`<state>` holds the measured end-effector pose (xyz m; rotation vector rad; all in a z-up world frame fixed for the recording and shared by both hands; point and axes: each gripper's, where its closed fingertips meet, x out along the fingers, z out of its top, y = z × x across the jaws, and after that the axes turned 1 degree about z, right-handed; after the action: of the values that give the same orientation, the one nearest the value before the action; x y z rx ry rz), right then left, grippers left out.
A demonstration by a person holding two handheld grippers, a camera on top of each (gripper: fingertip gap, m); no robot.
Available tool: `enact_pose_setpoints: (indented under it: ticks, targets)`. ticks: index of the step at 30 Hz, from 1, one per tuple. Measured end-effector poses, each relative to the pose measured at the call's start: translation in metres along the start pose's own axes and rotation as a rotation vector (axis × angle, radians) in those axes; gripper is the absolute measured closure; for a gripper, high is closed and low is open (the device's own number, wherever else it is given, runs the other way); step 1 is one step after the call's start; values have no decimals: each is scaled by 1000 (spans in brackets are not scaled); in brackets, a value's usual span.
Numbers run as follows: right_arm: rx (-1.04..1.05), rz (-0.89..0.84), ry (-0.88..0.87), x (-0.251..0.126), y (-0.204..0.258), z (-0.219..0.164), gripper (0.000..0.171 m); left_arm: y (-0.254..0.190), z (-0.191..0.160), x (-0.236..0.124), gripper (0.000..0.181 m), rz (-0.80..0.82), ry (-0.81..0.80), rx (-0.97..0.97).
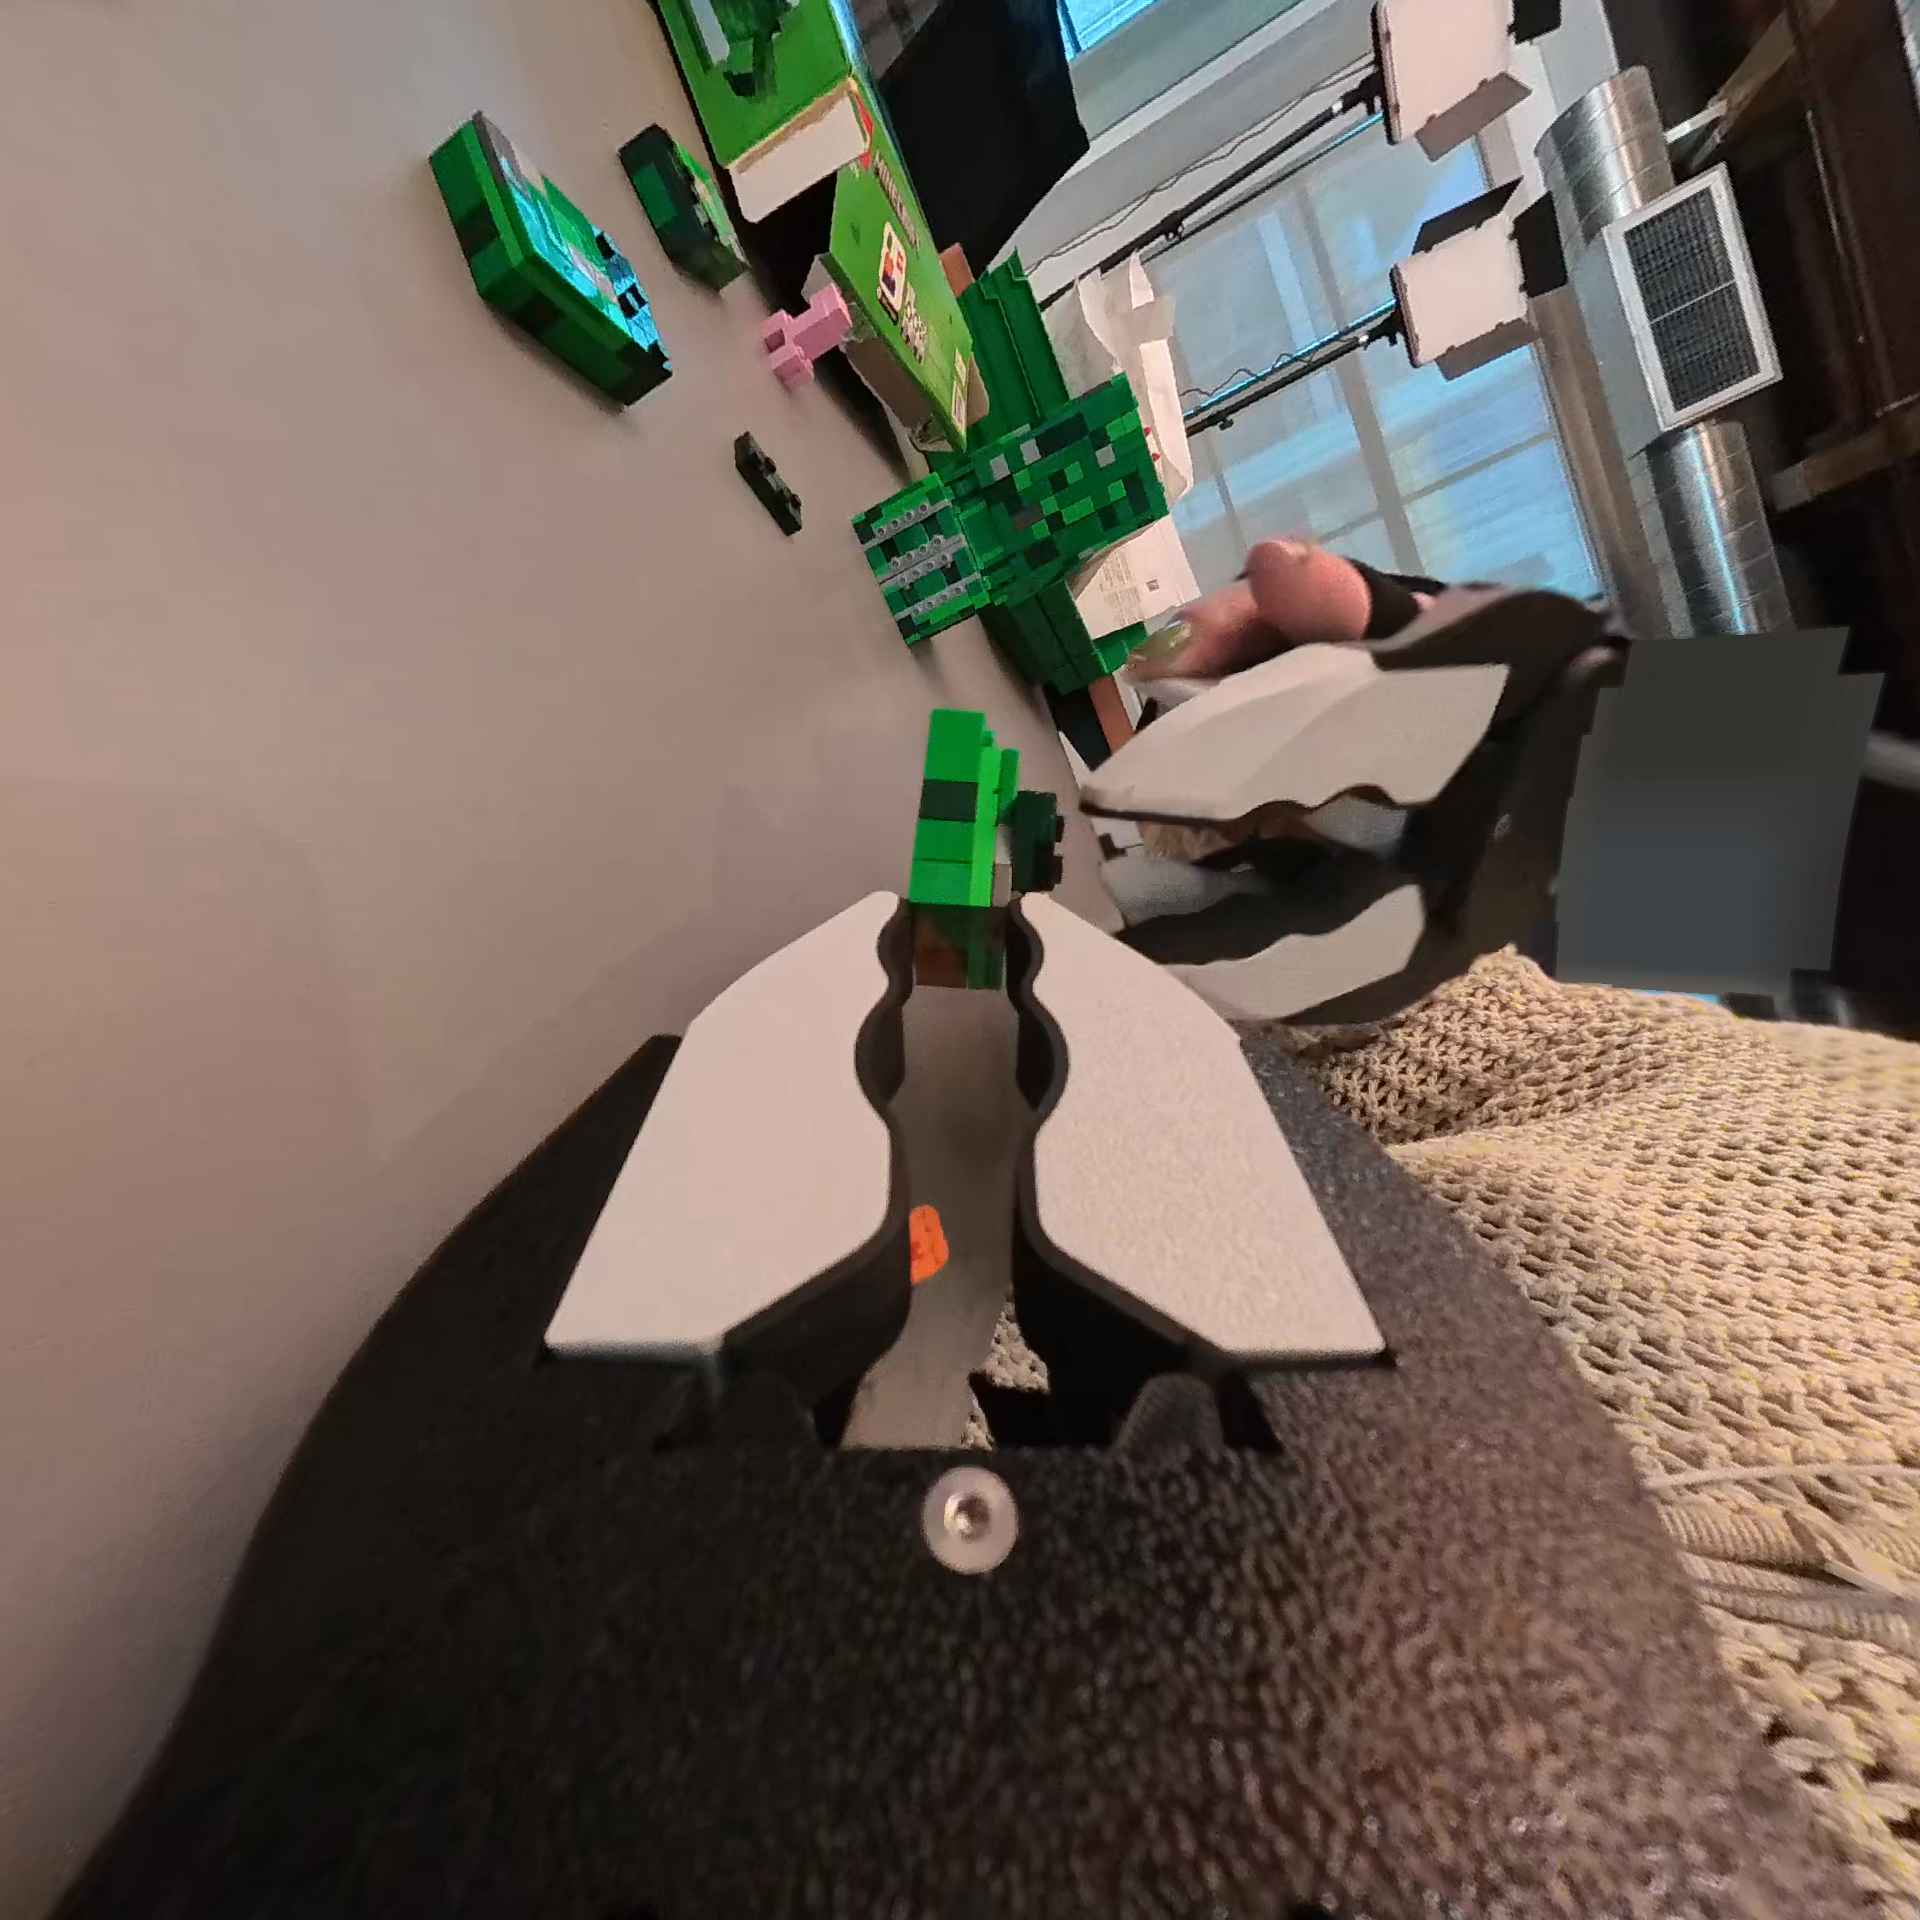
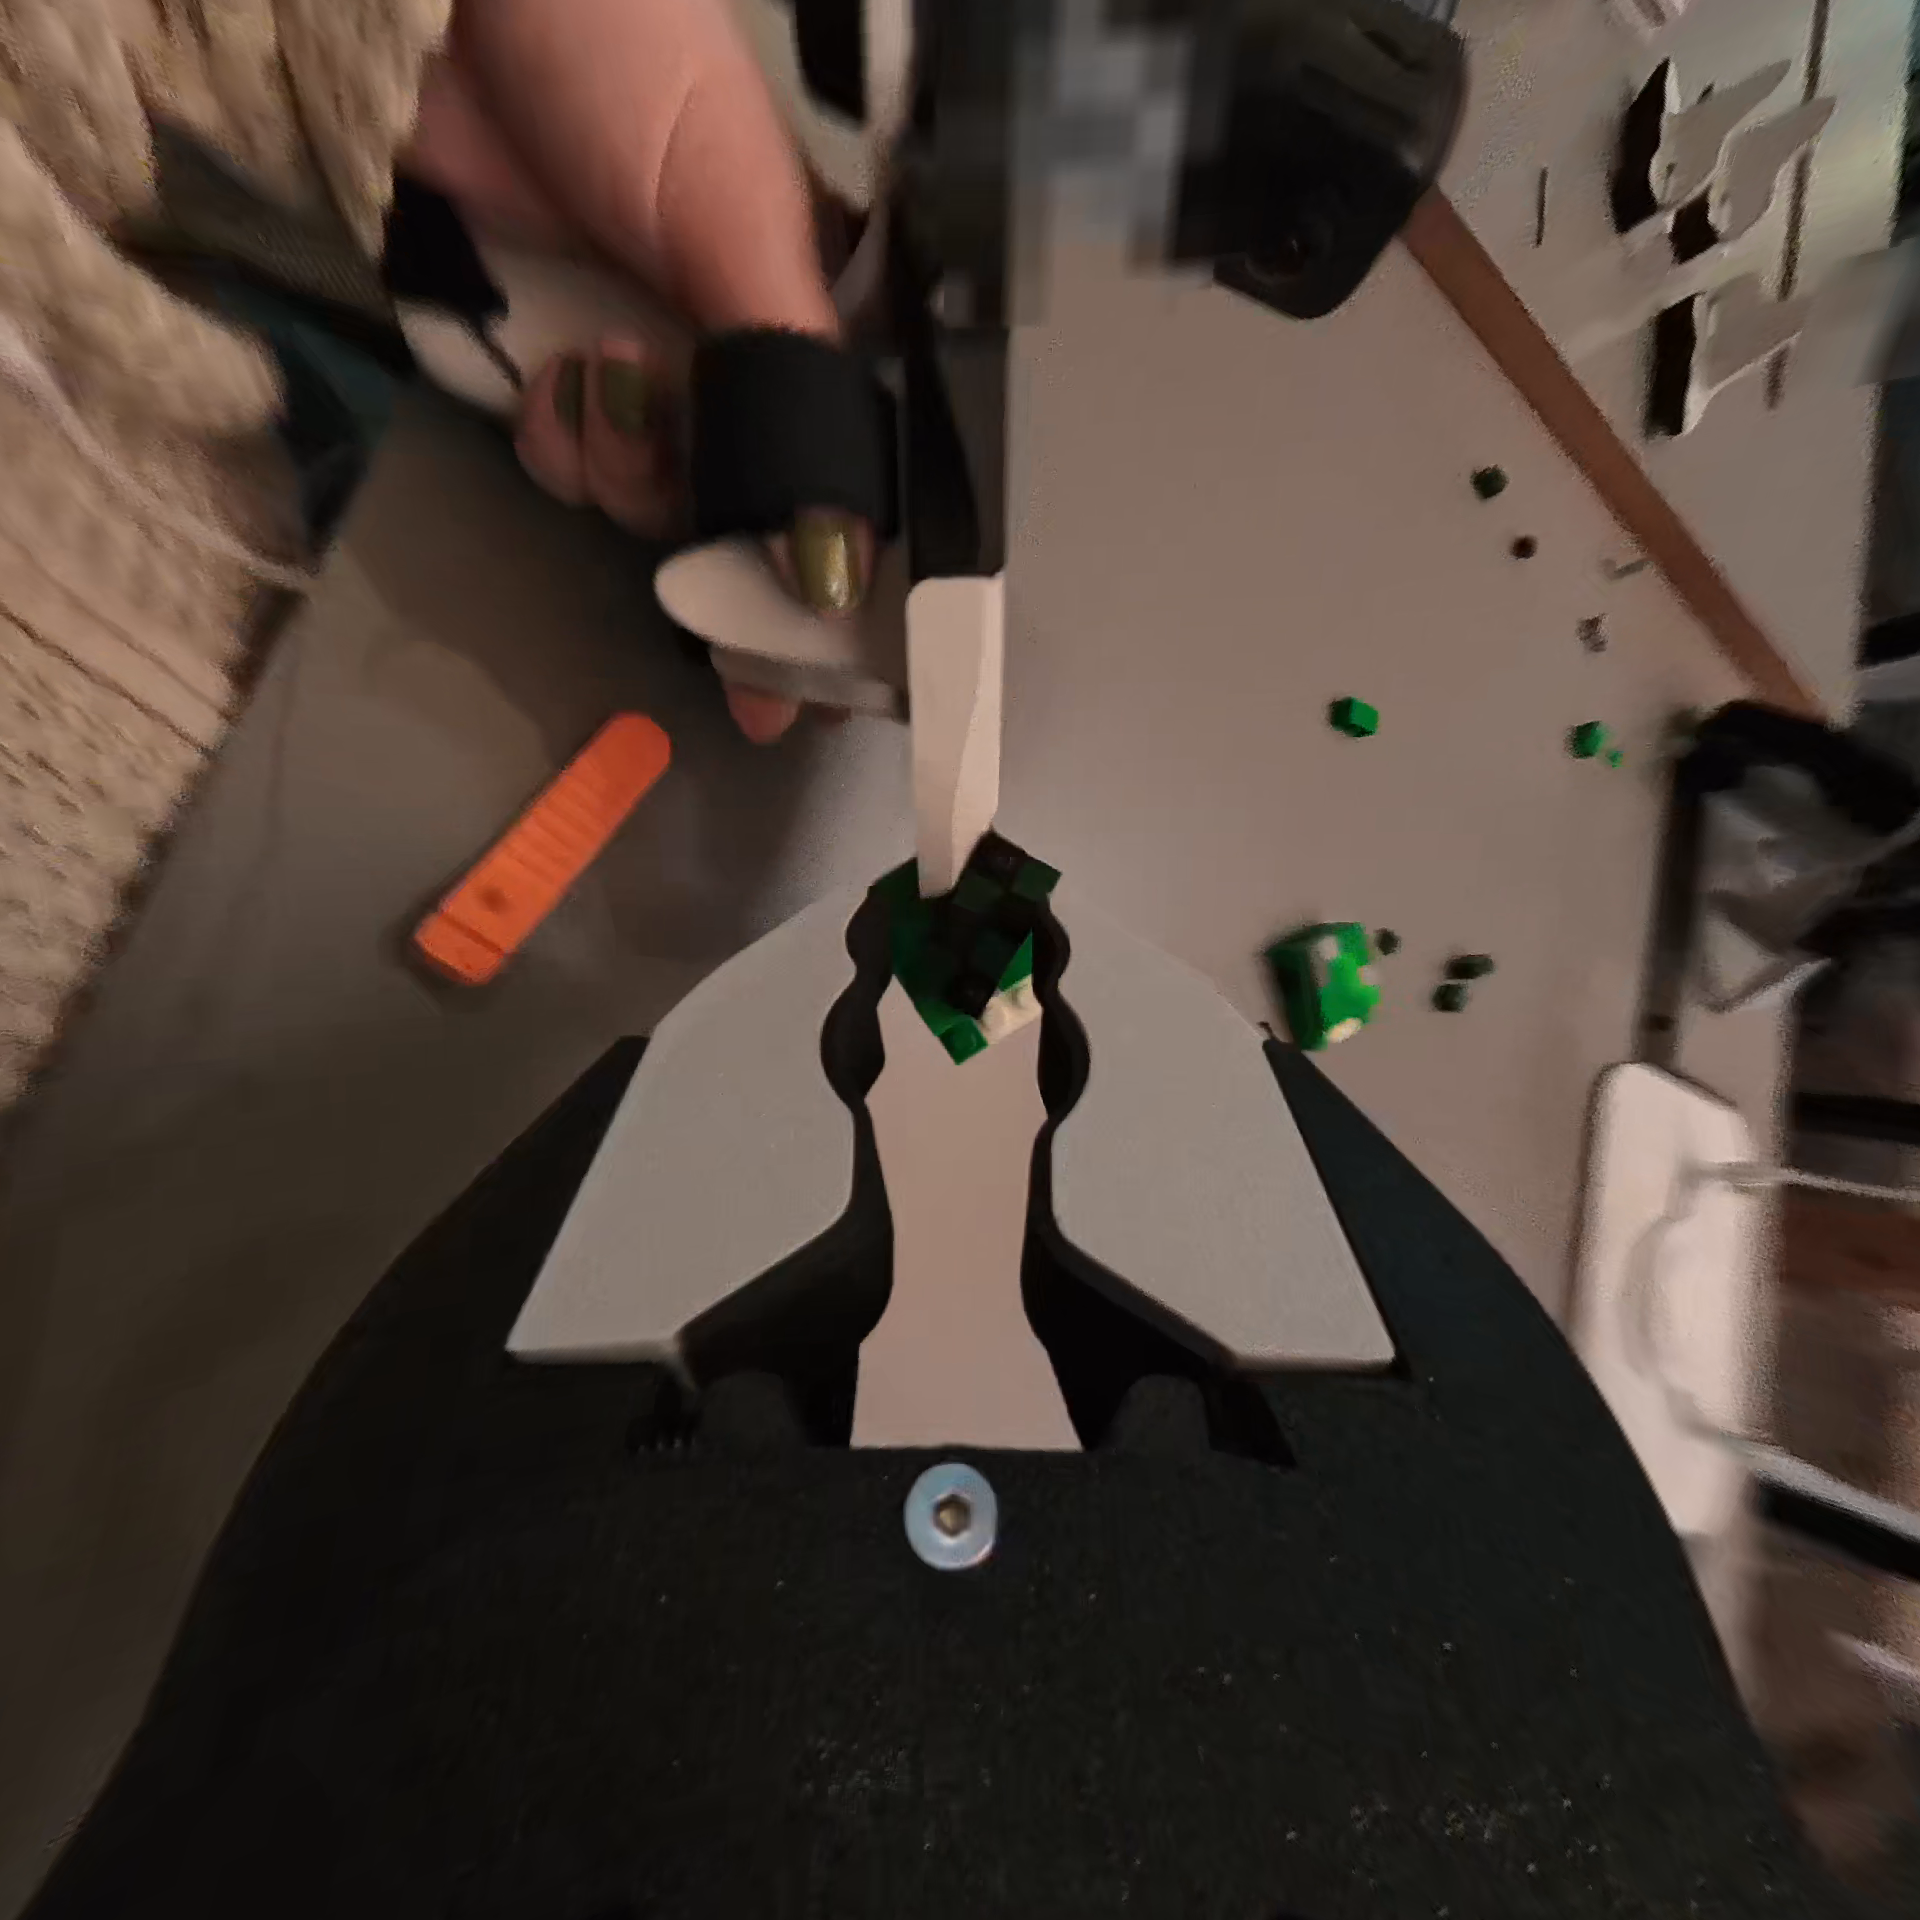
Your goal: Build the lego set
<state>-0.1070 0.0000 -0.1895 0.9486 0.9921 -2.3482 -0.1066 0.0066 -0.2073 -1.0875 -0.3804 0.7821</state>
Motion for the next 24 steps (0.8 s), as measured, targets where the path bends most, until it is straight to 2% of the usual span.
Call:
enact_pose_setpoints:
  ticks: [3, 7, 10, 15, 20, 24]
  targets:
    - [313, 135, -81, -7, -2, 7, 146, 0, 1, 0, 165, 2, -9, 15]
    - [572, 240, -21, -4, -2, -4, 144, -2, 1, 0, 165, 0, -15, 31]
    - [608, 224, 0, -1, -5, -9, 149, -2, 1, 0, 165, 8, -15, 46]
    - [613, 169, 38, -1, -10, -15, 147, -1, 2, -1, 165, 14, -26, 55]
    - [644, 163, 15, -1, -15, -15, 139, -4, 3, 0, 165, 5, -26, 68]
    - [723, 245, -4, 0, -10, -15, 130, -7, 1, 2, 165, -11, -20, 82]
